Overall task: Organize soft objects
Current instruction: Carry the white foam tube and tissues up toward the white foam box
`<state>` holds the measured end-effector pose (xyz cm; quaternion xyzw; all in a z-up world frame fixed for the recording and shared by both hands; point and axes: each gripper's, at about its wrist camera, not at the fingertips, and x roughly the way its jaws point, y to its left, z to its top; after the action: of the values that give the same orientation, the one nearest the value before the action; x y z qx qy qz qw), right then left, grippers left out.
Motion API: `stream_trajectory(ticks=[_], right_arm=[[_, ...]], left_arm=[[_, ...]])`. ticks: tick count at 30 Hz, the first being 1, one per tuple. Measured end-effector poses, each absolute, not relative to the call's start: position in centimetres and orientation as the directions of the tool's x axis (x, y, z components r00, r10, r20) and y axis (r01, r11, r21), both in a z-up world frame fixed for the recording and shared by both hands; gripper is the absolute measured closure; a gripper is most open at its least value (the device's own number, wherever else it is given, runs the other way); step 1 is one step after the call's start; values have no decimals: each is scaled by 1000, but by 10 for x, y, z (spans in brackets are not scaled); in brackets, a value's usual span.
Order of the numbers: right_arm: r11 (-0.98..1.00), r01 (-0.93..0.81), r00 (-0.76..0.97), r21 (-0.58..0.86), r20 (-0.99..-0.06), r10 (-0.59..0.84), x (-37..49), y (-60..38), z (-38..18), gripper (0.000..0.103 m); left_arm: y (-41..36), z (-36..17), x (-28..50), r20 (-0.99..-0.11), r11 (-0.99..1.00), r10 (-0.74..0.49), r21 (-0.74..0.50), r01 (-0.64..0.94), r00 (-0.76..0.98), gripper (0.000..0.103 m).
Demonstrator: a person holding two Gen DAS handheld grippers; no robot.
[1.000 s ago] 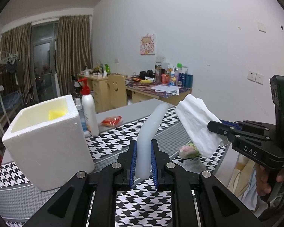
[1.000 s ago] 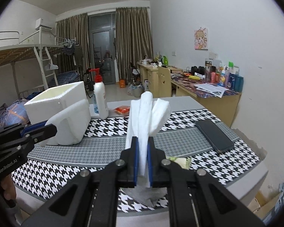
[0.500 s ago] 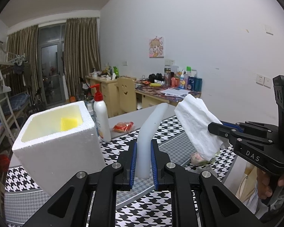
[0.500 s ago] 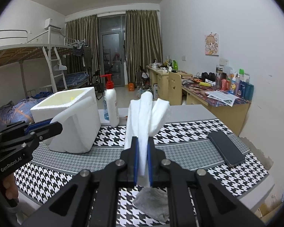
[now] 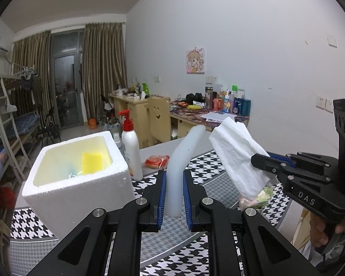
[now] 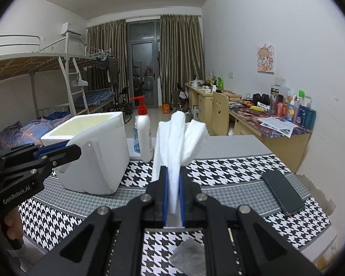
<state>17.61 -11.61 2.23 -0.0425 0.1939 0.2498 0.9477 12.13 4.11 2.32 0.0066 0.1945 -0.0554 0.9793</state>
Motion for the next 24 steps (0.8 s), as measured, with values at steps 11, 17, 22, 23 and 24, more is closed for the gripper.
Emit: stream_trajectory(ticks=[11,17,22,23,24], right_arm=[[854,-521,791,5,-375,485,181,-103,34,91],[846,-533,786,2,-369,496,186,-95,39,91],[842,-540,785,2,-359,505,187,-89,46,91],[840,-542,785,1,-357,507,187,-87,47,91],[838,-545,784,0,-356,509,188,-86,48,91]], left_arm=[[50,34,127,-360,997,-71,4,78,930,87],[59,40,132,-360,996,-85,-21,83,929,87],[66,44,133,-356,997,-72,-26,67,932,87],[67,45,134,-352,998,-68,-23,64,933,87],[69,47,134,-349,998,-62,-22,58,935,87]])
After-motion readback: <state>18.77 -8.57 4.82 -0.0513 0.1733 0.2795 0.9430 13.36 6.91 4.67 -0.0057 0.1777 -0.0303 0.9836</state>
